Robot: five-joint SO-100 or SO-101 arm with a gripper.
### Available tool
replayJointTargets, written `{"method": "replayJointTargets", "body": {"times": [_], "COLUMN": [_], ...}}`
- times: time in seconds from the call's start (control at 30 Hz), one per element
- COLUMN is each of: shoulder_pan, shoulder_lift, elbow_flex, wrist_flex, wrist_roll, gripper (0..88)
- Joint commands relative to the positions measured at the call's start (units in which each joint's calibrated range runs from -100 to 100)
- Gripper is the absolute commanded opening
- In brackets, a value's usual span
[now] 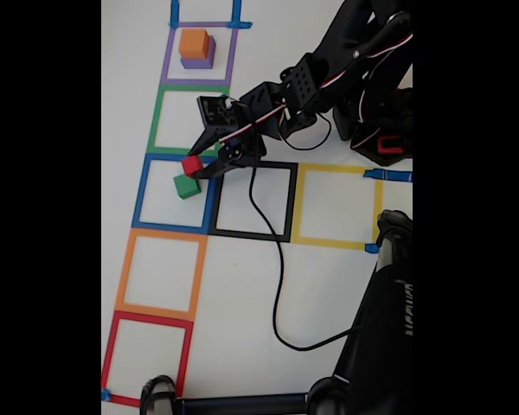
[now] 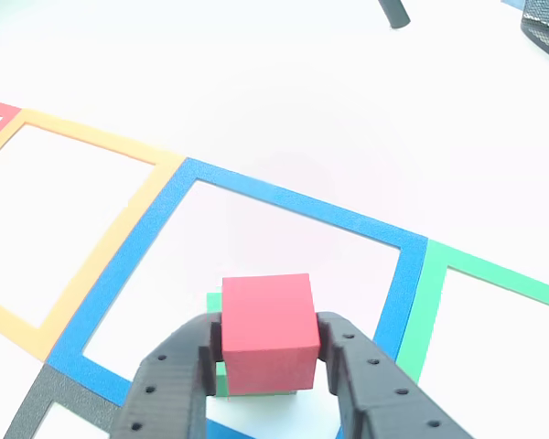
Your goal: Tower of hanoi
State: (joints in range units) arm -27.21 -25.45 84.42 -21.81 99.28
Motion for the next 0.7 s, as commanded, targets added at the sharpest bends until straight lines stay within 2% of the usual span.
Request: {"method": "replayJointTargets", "body": {"times": [0.0,0.2,0.67], "shoulder_pan": [-1.17,-1.65,-1.27], "shoulder_lift": [5.07,12.33,17.26], "elbow_flex": [-4.42,-6.96,-7.87], "wrist_flex": [-5.97,-11.55,-14.06], "wrist_roll": [0.72,0.72,0.72], "gripper": [5.5,5.4,5.4]}}
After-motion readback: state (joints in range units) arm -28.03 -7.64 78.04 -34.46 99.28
